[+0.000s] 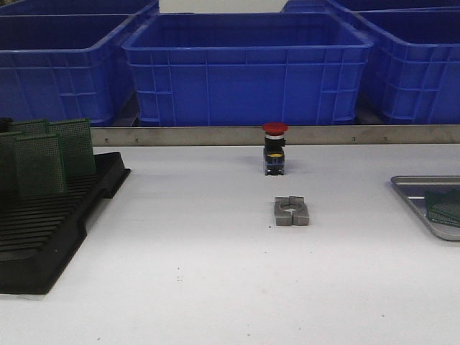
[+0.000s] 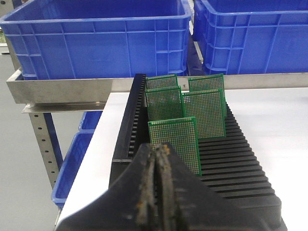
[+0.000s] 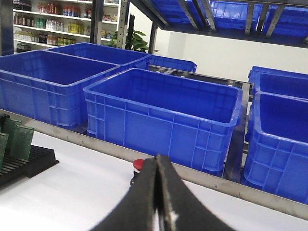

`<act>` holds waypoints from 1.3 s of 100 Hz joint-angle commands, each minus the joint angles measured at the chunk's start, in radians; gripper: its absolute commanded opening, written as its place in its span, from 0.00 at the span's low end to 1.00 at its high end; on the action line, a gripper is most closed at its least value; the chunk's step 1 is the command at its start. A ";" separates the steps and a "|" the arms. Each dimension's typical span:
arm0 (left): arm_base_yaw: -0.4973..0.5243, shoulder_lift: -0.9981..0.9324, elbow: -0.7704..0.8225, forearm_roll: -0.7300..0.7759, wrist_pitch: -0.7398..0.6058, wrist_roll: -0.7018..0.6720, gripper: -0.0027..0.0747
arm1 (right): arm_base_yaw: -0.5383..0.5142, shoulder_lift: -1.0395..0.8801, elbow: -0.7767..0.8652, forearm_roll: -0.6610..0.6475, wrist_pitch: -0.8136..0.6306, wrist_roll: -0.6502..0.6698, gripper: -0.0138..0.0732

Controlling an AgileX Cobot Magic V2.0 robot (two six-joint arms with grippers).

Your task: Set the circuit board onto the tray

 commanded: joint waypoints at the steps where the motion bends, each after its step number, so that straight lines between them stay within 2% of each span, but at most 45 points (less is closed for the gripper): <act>1: -0.008 -0.029 0.019 -0.009 -0.074 -0.011 0.01 | 0.000 0.007 -0.026 0.028 -0.019 -0.006 0.09; 17: -0.008 -0.029 0.019 -0.009 -0.074 -0.011 0.01 | -0.001 0.007 -0.017 0.028 -0.023 -0.006 0.09; 28: -0.008 -0.029 0.019 -0.009 -0.074 -0.011 0.01 | -0.010 0.007 0.021 0.019 -0.154 -0.001 0.09; 33: -0.008 -0.029 0.019 -0.009 -0.074 -0.011 0.01 | -0.021 0.007 0.041 -0.021 -0.195 0.032 0.09; 39: -0.008 -0.029 0.019 -0.009 -0.074 -0.011 0.01 | -0.034 0.007 0.062 -0.142 -0.219 0.114 0.09; 48: -0.008 -0.029 0.019 -0.009 -0.074 -0.011 0.01 | -0.042 0.005 0.094 -0.422 -0.234 0.365 0.09; 66: -0.008 -0.029 0.019 -0.009 -0.074 -0.011 0.01 | -0.043 -0.054 0.192 -1.159 -0.316 1.156 0.09; 70: -0.008 -0.029 0.019 -0.009 -0.074 -0.011 0.01 | -0.044 -0.082 0.206 -1.265 -0.323 1.312 0.09; 73: -0.008 -0.029 0.019 -0.009 -0.074 -0.011 0.01 | -0.049 -0.105 0.203 -1.366 -0.275 1.385 0.09; 78: -0.008 -0.027 0.019 -0.009 -0.074 -0.011 0.01 | -0.056 -0.099 0.204 -1.450 -0.256 1.483 0.09; 85: -0.006 -0.027 0.019 -0.009 -0.074 -0.011 0.01 | -0.060 -0.100 0.204 -1.488 -0.240 1.528 0.09; 130: -0.006 -0.027 0.019 -0.009 -0.074 -0.011 0.01 | -0.062 -0.100 0.204 -1.487 -0.245 1.528 0.09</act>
